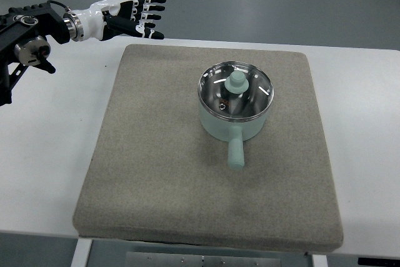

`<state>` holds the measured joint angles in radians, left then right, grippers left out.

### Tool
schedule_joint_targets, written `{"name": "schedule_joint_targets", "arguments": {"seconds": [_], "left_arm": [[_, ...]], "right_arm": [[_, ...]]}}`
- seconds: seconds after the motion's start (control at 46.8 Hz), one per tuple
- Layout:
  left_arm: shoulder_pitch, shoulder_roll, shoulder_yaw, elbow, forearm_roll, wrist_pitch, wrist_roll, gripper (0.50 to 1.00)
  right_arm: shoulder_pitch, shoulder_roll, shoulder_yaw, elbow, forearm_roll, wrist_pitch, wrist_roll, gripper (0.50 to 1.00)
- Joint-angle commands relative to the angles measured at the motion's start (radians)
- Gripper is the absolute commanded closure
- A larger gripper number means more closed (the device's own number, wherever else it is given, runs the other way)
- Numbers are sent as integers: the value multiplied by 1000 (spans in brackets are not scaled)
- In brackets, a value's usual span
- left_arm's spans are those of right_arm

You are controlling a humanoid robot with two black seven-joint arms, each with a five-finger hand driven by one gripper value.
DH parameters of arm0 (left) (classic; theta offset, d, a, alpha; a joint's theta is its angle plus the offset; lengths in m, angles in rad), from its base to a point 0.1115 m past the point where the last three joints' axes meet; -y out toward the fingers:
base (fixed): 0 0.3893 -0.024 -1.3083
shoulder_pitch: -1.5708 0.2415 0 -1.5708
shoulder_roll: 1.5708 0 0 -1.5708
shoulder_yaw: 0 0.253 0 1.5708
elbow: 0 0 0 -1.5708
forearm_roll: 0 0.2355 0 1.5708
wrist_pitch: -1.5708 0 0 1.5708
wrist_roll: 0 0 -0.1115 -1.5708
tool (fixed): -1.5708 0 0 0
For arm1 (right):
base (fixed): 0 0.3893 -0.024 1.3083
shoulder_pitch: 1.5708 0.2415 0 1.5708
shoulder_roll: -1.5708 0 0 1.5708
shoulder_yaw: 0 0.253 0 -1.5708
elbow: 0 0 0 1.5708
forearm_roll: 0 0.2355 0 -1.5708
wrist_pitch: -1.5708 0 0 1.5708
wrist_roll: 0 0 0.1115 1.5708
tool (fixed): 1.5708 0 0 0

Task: Place lid left of pot with left hand
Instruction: 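Move the left hand forward over the board toward the pot, then lower the left hand onto the glass lid's mint-green knob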

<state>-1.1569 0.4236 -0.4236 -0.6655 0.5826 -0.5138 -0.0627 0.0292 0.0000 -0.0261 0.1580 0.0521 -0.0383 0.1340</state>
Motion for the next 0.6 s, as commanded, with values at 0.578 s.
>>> {"name": "schedule_joint_targets", "arguments": {"seconds": [0.578], "left_arm": [[-300, -71, 281, -316, 608, 0, -42, 504]], "right_arm": [[0, 0, 0, 0, 0, 0, 1, 576]]}}
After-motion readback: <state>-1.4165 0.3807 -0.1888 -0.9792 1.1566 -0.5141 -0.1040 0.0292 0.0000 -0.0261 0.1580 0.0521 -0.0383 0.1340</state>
